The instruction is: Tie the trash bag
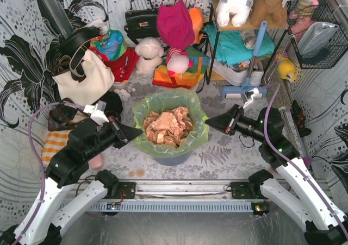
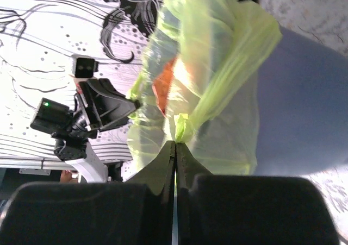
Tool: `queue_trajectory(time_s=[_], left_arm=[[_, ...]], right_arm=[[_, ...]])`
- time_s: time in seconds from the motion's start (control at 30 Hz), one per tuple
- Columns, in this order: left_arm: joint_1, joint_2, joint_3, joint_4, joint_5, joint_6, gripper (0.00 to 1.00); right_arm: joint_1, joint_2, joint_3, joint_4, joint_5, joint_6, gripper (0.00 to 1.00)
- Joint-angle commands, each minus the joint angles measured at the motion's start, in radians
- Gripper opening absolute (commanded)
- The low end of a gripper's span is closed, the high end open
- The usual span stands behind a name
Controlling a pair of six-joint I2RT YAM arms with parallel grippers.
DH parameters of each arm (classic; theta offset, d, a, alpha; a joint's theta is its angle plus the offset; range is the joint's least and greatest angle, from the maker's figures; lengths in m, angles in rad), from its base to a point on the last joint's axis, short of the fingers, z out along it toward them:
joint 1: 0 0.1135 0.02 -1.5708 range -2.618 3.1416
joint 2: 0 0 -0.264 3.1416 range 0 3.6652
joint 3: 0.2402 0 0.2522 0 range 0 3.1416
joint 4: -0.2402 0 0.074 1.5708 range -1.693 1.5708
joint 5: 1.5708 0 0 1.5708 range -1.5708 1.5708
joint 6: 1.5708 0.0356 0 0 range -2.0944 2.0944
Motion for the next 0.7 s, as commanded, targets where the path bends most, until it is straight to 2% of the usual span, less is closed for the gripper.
queue_trajectory(time_s=[0.0, 0.17, 0.47, 0.67], left_arm=[[0.002, 0.056, 0.073, 0.07, 0.03, 0.017, 0.0], [0.003, 0.127, 0.139, 0.125, 0.037, 0.05, 0.0], [0.002, 0.257, 0.195, 0.333, 0.142, 0.062, 0.0], [0.002, 0.347, 0.227, 0.467, 0.196, 0.052, 0.0]], right_arm=[[-0.004, 0.029, 0.081, 0.14, 0.017, 0.034, 0.0], [-0.004, 0.073, 0.135, 0.21, 0.006, 0.036, 0.0], [-0.003, 0.152, 0.168, 0.395, -0.024, 0.086, 0.0], [-0.002, 0.24, 0.233, 0.456, -0.065, 0.085, 0.0]])
